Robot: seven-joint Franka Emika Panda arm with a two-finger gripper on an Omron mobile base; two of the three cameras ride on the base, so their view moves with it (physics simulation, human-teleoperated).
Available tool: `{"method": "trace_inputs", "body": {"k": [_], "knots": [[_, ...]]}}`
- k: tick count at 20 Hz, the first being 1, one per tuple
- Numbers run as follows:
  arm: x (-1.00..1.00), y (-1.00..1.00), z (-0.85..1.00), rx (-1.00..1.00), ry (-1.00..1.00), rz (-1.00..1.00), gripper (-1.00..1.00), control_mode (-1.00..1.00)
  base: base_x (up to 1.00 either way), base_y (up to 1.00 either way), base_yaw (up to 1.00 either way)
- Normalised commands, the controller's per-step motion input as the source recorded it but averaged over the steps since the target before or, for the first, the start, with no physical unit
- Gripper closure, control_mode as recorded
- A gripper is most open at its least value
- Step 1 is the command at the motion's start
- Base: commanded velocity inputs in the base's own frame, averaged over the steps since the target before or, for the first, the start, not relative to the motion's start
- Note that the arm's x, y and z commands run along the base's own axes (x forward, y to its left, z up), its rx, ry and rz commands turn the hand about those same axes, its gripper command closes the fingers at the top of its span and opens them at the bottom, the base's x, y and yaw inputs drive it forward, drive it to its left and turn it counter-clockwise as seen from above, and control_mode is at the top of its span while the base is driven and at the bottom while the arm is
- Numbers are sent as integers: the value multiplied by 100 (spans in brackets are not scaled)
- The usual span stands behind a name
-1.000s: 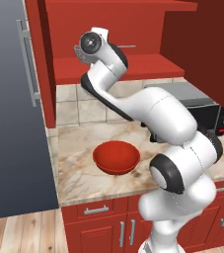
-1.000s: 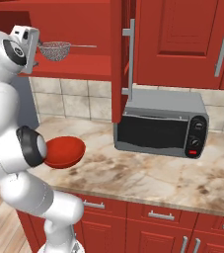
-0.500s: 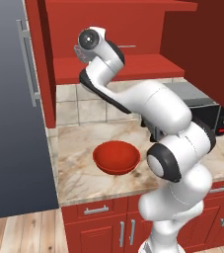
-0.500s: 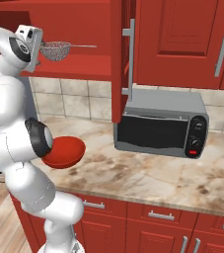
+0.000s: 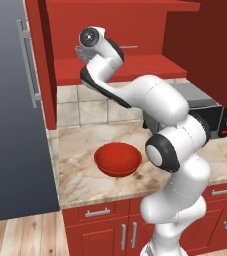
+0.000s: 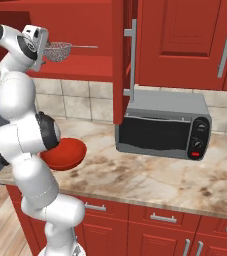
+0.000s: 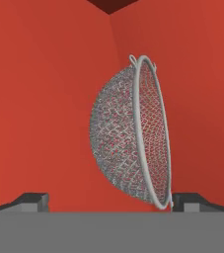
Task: Open the cabinet and setup a tea strainer by placing it in the bowl upright.
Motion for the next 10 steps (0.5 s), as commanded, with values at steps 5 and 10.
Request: {"method": "trace_inputs", "body": {"k": [5,10], "knots": [[31,5,-9,0,4,1,-100,-100,0,0,0],[32,7,-7,0,5,2,-100,-100,0,0,0]]}}
